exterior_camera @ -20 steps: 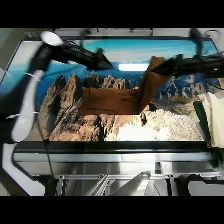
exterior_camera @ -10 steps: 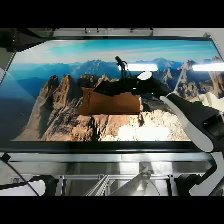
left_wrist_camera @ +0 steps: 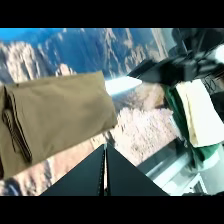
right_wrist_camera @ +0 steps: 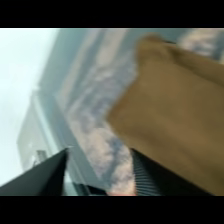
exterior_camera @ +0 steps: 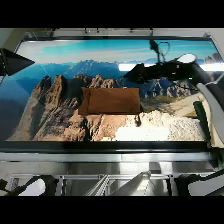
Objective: Fold the shirts.
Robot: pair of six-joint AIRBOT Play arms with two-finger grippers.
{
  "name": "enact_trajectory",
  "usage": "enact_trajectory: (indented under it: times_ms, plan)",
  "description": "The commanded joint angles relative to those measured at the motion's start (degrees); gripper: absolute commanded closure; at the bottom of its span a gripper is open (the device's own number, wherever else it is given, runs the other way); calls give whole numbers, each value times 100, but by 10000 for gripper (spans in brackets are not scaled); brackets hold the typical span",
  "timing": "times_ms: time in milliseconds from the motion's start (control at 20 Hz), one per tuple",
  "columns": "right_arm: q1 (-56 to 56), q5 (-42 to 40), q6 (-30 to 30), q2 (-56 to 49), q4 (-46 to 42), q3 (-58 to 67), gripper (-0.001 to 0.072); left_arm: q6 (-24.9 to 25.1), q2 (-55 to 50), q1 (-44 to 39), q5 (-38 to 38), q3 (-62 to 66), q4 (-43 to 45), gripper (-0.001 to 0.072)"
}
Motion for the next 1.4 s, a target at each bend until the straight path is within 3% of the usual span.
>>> enact_trajectory:
  times_ms: [0,150,400,500,850,900,950,1000,1050,1200,1350]
  plan:
    - [-898,236,743,219,-1237,-584,50,175,289,44,66,-667,-13,681]
    - [-1130,-389,811,46,-1513,-1246,31,170,457,44,192,-887,-17,680]
    - [-813,-409,879,-828,-1436,-1261,34,160,483,42,120,-894,-643,680]
    - [-636,-387,809,-1016,-1067,-1259,144,160,483,44,111,-894,-885,681]
    - [-289,-531,984,-1034,-706,-1246,142,146,483,42,13,-896,-909,681]
    - [-219,-557,986,-1034,-686,-1241,180,146,483,42,13,-896,-909,681]
    - [-138,-566,984,-1034,-645,-1237,421,149,483,42,15,-896,-909,681]
    - [-48,-590,984,-1034,-557,-1233,616,149,483,42,13,-896,-909,681]
    - [28,-577,977,-1027,-487,-1198,693,149,483,42,13,-896,-907,681]
    - [22,-516,986,-595,-496,-1108,695,151,483,44,13,-896,-905,681]
    - [-697,-732,1408,560,-533,-1099,696,195,483,44,13,-896,-894,681]
